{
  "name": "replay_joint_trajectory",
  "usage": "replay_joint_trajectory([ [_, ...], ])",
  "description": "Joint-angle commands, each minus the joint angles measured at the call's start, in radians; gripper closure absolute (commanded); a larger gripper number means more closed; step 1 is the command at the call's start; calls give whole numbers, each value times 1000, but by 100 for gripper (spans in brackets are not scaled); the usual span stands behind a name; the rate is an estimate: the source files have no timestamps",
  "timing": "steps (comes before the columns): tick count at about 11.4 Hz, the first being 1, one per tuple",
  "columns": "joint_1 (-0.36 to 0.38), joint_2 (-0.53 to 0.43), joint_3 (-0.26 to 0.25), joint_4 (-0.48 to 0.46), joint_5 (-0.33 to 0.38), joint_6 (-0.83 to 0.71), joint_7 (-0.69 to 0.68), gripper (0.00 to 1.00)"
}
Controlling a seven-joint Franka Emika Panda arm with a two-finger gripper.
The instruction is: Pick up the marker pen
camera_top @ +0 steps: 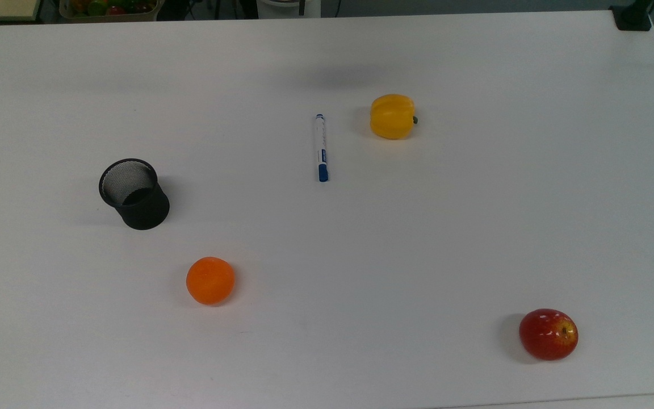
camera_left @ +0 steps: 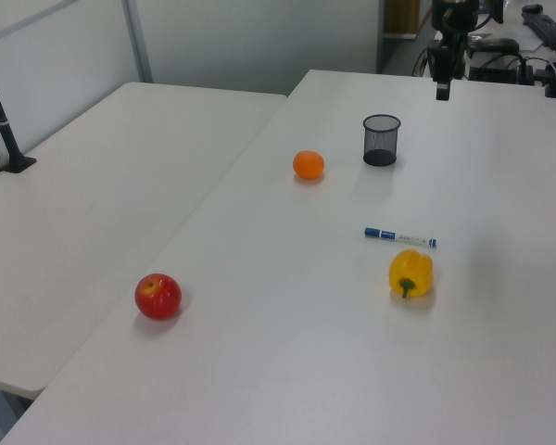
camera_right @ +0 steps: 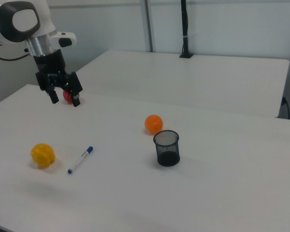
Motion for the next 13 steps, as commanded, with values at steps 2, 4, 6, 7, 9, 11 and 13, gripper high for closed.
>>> replay_joint_trajectory([
  [2,-1,10,-10,14,25,-1,10,0],
  [4,-1,27,-10,39,31,-20,17,0],
  [6,0,59,-13,77,32,-31,17,0],
  [7,6,66,-25,88,42,-29,17,0],
  [9,92,66,-112,87,60,-31,19,0],
  [11,112,66,-129,84,60,-29,17,0],
  [13,109,66,-129,84,60,-29,17,0],
])
